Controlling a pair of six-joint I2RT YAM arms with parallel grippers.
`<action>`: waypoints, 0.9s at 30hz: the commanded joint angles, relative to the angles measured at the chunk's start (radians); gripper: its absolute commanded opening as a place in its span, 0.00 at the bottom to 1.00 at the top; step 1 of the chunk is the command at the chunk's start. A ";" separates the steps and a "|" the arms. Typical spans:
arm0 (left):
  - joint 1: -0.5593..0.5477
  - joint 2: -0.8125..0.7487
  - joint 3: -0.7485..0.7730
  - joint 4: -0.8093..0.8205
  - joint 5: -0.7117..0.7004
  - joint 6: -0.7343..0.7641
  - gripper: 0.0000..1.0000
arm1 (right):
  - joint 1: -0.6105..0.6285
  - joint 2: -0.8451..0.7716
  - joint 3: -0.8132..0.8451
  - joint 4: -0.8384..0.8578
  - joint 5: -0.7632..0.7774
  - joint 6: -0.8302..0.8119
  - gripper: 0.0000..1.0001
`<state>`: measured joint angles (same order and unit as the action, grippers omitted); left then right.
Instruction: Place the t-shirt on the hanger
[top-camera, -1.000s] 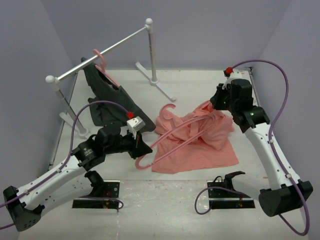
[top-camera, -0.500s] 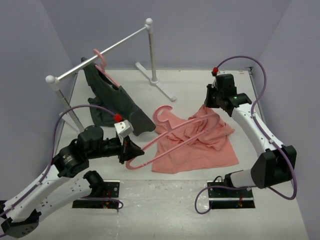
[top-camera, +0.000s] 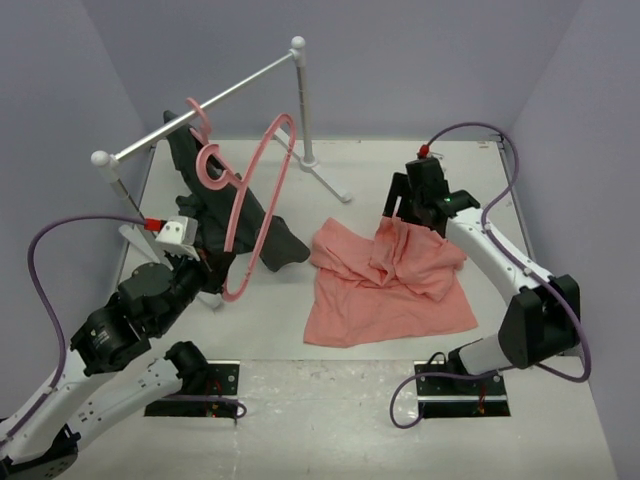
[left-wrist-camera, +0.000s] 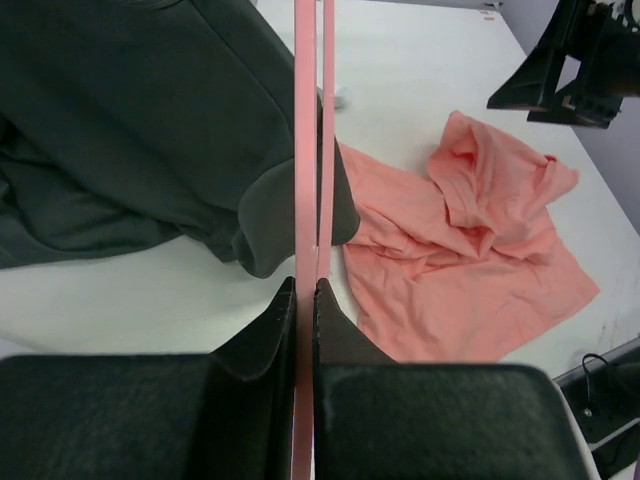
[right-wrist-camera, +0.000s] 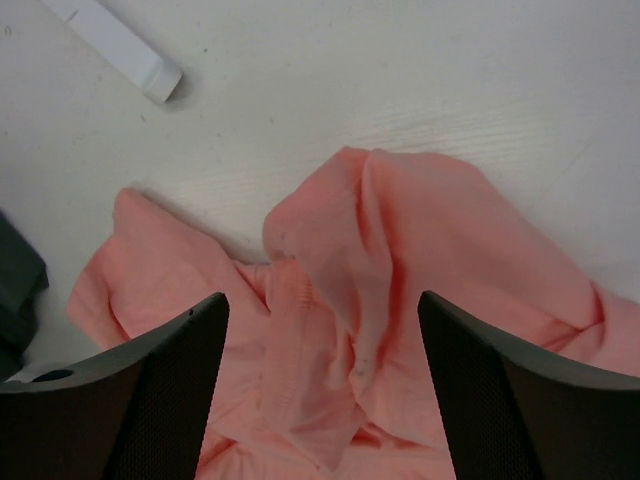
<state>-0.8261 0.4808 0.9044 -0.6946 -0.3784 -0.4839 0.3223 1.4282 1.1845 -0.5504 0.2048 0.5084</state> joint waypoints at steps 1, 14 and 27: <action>0.001 0.000 -0.055 0.125 -0.121 -0.031 0.00 | 0.097 0.124 0.126 -0.004 0.170 0.081 0.83; 0.001 0.046 -0.114 0.242 0.084 0.043 0.00 | 0.199 0.418 0.281 -0.215 0.484 0.127 0.45; 0.001 0.159 -0.189 0.375 0.478 0.021 0.00 | 0.121 0.125 0.038 -0.072 0.418 0.087 0.00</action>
<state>-0.8261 0.6166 0.7606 -0.4523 -0.0935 -0.4538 0.4961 1.7102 1.3212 -0.7241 0.6533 0.6062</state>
